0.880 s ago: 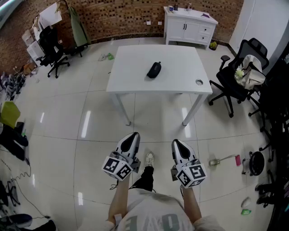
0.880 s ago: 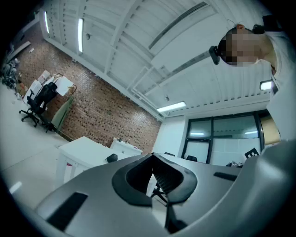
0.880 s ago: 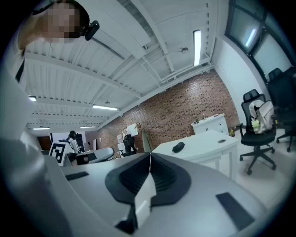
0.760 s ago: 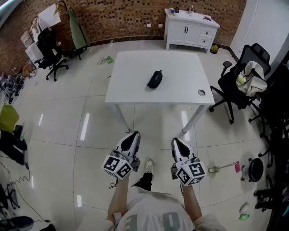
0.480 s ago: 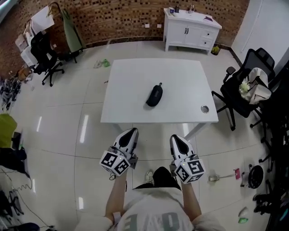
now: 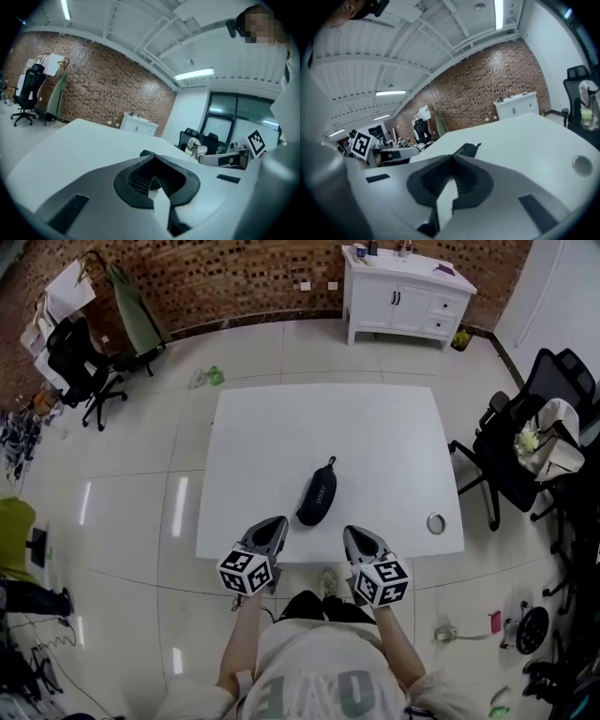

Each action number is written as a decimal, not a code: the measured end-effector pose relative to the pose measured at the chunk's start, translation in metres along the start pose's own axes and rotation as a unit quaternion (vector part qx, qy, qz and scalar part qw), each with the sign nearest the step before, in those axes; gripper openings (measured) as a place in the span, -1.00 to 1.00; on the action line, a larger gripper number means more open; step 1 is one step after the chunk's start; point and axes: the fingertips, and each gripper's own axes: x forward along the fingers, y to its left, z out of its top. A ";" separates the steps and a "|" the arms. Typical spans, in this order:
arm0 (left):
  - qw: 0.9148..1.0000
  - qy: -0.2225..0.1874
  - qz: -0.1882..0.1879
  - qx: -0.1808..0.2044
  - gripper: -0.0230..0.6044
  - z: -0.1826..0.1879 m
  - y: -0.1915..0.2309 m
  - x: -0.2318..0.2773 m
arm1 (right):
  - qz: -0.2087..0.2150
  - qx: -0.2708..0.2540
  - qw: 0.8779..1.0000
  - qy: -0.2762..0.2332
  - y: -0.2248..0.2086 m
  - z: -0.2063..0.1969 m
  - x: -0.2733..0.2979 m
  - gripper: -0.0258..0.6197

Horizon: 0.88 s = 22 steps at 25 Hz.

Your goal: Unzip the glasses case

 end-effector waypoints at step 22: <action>0.940 0.293 -0.167 0.044 -0.92 -0.079 -0.008 0.097 | 0.047 -0.166 0.970 0.171 -0.052 -0.001 0.157 -0.92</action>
